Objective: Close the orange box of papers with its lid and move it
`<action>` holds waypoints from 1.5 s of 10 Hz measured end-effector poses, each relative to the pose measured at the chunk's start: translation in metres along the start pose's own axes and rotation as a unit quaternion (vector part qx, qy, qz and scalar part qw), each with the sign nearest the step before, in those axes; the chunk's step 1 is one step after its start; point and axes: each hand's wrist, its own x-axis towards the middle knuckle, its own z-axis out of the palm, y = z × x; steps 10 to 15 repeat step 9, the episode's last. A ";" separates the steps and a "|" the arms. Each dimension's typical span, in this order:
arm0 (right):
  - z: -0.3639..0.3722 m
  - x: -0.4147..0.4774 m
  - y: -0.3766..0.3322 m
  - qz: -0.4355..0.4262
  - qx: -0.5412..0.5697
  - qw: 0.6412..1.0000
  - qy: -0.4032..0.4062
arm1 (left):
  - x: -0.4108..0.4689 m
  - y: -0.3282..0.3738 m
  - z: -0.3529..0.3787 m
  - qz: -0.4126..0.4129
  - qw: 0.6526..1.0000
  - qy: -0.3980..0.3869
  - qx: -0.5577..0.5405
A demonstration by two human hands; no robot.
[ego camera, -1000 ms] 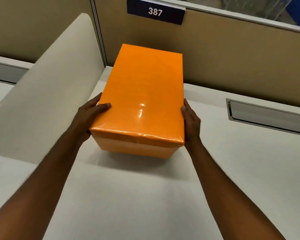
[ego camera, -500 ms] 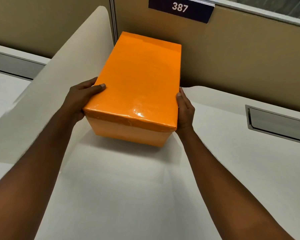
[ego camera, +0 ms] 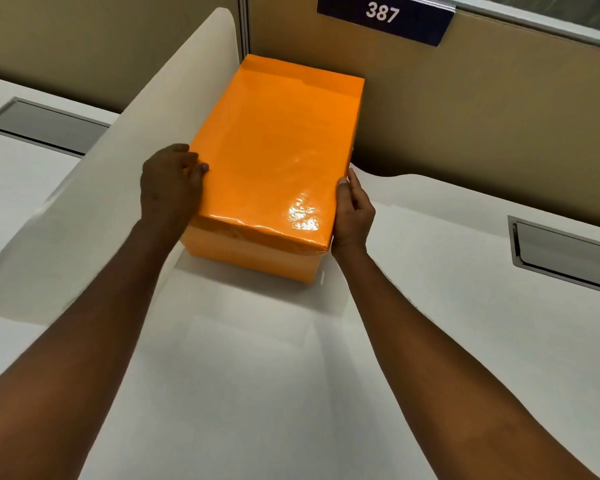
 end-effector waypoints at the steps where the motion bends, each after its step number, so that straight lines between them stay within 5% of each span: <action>1: 0.008 -0.001 0.000 0.003 -0.015 1.000 0.022 | -0.005 0.011 0.008 0.059 0.998 0.012 0.022; 5: 0.003 0.003 -0.003 -0.016 -0.137 0.989 -0.046 | -0.017 0.031 0.023 0.062 0.978 -0.081 0.184; 7: -0.022 -0.008 -0.024 0.007 -0.239 0.962 -0.129 | -0.054 0.058 0.023 0.059 0.983 -0.092 0.147; 9: -0.088 -0.024 -0.031 0.016 -0.291 0.955 -0.060 | -0.112 0.111 0.036 0.134 0.983 -0.084 0.094; 15: -0.088 -0.024 -0.031 0.016 -0.291 0.955 -0.060 | -0.112 0.111 0.036 0.134 0.983 -0.084 0.094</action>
